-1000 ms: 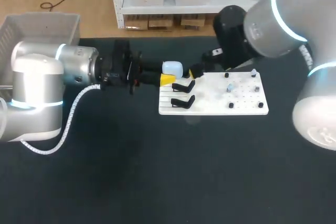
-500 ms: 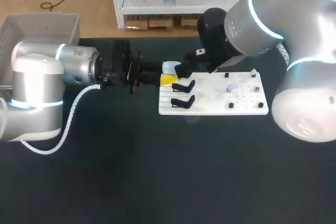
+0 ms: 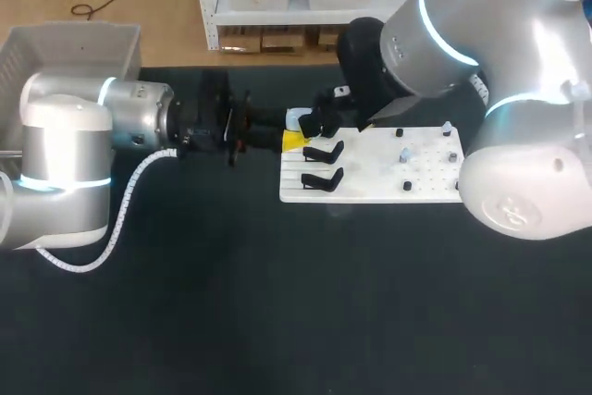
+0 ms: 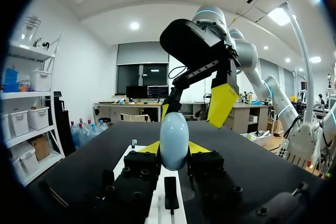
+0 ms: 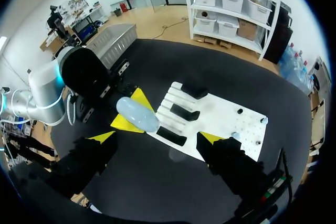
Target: Pick up each earbud case from the left stands, insert the matching earbuds, close the lid, and place the case in the box.
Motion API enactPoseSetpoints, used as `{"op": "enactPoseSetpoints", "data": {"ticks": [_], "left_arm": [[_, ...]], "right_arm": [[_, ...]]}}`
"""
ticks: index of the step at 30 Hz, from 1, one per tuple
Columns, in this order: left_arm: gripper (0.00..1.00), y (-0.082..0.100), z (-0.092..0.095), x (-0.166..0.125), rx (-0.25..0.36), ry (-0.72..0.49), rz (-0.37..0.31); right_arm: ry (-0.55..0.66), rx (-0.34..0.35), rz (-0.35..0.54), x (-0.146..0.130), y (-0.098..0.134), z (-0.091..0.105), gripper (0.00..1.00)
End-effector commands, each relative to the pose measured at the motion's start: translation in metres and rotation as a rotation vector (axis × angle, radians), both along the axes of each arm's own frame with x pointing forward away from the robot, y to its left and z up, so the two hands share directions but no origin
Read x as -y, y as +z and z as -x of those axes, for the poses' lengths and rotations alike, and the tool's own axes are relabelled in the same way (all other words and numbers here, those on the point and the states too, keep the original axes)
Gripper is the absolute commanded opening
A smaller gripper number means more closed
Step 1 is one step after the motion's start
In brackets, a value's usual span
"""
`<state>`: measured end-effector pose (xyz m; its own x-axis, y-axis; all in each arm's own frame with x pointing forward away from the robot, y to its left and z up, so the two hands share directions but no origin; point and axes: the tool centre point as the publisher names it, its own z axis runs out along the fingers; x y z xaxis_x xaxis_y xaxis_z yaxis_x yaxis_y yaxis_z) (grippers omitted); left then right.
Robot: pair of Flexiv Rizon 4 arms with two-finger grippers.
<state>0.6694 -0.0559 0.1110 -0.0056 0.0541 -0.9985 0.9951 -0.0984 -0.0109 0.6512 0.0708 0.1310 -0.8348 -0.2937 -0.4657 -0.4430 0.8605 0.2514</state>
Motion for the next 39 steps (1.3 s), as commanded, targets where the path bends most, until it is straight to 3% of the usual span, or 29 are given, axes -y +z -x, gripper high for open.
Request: {"op": "enactPoseSetpoints", "data": {"ticks": [1, 27, 39], "left_arm": [[0.0, -0.001, 0.0, 0.0, 0.002, -0.001, 0.002], [0.0, -0.001, 0.0, 0.0, 0.002, -0.001, 0.002], [0.0, -0.001, 0.0, 0.0, 0.002, -0.001, 0.002]], "right_arm": [[-0.003, -0.008, 0.002, -0.003, -0.003, -0.007, 1.0], [-0.023, -0.015, 0.026, -0.001, -0.005, -0.018, 1.0], [-0.048, 0.039, 0.017, 0.003, 0.009, -0.024, 1.0]]}}
